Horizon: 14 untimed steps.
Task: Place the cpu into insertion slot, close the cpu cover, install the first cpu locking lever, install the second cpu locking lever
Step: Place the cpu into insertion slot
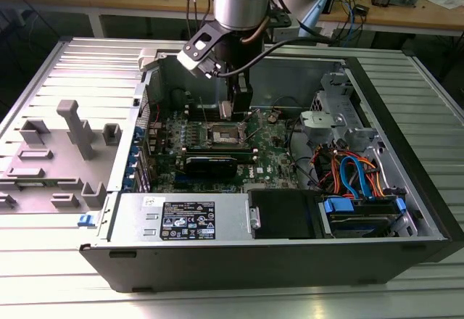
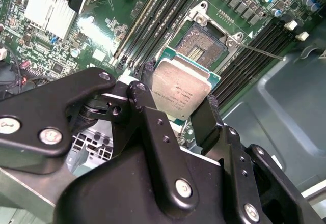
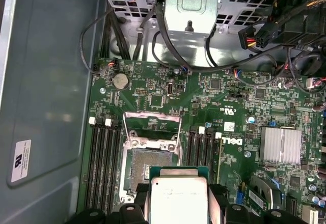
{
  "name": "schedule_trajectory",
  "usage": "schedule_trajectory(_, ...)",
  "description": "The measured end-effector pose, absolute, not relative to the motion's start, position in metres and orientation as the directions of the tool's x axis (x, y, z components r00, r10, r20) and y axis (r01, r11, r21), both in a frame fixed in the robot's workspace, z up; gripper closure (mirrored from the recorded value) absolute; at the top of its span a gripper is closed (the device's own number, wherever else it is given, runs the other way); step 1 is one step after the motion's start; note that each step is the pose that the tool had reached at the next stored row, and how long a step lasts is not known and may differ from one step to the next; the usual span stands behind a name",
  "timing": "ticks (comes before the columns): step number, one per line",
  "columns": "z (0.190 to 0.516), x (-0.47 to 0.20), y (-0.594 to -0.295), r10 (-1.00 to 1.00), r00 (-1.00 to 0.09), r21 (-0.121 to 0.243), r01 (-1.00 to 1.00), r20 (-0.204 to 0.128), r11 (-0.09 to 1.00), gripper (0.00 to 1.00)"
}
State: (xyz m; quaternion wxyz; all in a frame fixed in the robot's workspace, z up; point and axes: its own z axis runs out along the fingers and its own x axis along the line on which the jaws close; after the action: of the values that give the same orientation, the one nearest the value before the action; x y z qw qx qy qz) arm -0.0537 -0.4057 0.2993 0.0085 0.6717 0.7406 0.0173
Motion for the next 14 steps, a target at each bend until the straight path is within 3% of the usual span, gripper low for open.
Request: schedule_trajectory(14, 0.2925, -0.0537, -0.4041, 0.996, -0.09, 0.036, 0.995, 0.002, 0.089, 0.46)
